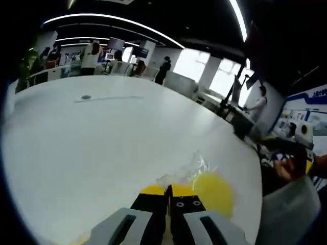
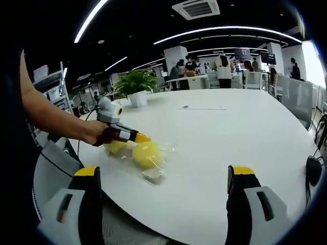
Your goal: Compare the silicone blocks by pressing each to a similar depth, holding the contact briefly, and releasing to observe deformation and rebound differences across the visible hardness samples.
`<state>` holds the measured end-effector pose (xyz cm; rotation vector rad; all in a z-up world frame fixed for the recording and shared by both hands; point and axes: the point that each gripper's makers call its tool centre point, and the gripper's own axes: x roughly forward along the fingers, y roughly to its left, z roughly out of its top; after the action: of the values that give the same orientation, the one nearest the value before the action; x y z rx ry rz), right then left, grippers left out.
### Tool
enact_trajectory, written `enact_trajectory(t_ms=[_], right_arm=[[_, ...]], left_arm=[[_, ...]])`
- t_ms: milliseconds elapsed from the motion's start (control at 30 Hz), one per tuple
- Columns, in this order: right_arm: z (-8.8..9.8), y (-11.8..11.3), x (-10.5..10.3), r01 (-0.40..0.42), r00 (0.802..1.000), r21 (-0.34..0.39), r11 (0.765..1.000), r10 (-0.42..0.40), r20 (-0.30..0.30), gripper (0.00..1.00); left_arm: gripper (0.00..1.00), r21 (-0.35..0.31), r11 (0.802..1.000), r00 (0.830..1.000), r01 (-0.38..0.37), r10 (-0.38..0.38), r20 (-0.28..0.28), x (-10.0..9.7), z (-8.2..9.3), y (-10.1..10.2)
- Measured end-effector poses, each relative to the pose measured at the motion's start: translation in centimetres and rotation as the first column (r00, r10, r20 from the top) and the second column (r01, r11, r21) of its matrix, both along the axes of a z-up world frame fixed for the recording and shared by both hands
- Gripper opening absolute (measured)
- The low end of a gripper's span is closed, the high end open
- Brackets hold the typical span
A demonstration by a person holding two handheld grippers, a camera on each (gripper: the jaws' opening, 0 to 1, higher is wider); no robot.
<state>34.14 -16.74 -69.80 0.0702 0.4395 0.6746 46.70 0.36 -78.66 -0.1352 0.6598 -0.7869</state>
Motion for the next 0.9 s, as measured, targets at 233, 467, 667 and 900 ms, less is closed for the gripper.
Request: enact_trajectory(t_ms=[233,467,667,900], right_arm=[[0.0,0.1,-0.2,0.002,1.000,0.005,1.000,-0.002,-0.006,0.97],[0.1,-0.1,-0.1,0.010,1.000,0.003,1.000,-0.010,-0.002,0.97],[0.1,0.0,-0.1,0.010,1.000,0.007,1.000,-0.010,-0.004,0.97],[0.1,0.1,0.4,0.003,1.000,-0.006,1.000,-0.003,0.000,0.97]], left_arm=[[0.01,-0.002,1.000,1.000,0.015,-0.015,-0.013,0.2,-0.2,-0.4],[0.03,0.044,0.999,1.000,0.020,-0.021,0.012,0.2,-0.1,-0.3],[0.24,0.113,0.991,0.994,-0.068,0.058,0.087,1.8,0.5,1.1],[0.72,-0.035,0.995,0.982,-0.092,0.096,0.161,2.8,5.4,1.2]])
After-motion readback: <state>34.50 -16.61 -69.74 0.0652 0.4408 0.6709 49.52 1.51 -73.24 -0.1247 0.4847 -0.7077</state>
